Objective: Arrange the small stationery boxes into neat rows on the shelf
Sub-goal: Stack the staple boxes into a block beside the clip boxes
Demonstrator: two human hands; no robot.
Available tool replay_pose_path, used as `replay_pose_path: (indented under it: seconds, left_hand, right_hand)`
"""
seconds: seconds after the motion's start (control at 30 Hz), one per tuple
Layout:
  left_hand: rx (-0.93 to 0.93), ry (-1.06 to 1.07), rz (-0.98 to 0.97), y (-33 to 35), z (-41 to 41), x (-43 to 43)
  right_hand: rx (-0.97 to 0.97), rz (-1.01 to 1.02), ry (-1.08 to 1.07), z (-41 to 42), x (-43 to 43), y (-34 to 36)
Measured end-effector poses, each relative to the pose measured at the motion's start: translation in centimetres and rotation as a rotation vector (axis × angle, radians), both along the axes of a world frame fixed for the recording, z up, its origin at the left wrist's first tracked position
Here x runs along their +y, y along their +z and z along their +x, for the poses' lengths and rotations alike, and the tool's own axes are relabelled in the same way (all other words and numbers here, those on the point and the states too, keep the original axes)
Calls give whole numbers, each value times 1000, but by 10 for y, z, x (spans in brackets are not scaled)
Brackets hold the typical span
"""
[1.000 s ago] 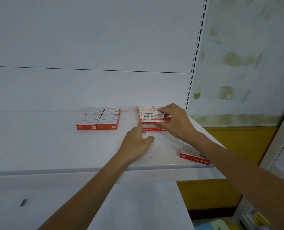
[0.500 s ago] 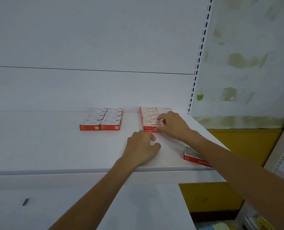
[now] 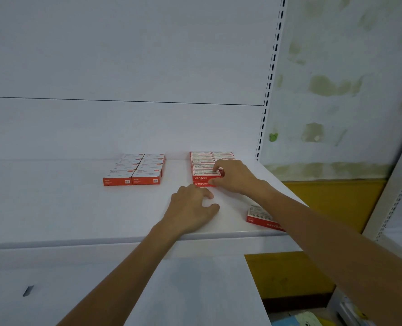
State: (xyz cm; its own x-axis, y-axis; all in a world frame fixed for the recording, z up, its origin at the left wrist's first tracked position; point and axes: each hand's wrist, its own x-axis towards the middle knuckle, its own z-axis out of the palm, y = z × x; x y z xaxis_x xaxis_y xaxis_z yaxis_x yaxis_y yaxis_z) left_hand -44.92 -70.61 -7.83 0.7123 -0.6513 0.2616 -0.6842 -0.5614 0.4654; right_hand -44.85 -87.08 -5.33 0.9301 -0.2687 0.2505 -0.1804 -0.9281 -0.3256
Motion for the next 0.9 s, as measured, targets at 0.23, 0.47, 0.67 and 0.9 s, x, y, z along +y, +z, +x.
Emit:
replay_pose_path:
  seconds: [0.23, 0.47, 0.67, 0.9]
  left_hand:
    - [54, -210, -35, 3, -12, 0]
    - [-15, -262, 65, 6, -17, -3]
    - [-34, -347, 23, 5, -23, -20]
    - [15, -458, -41, 5, -28, -46]
  right_hand:
    - [-5, 248, 71, -44, -30, 3]
    - [-43, 256, 60, -99, -53, -7]
    - [-99, 294, 95, -123, -43, -14]
    - [-87, 308, 183, -141, -39, -15]
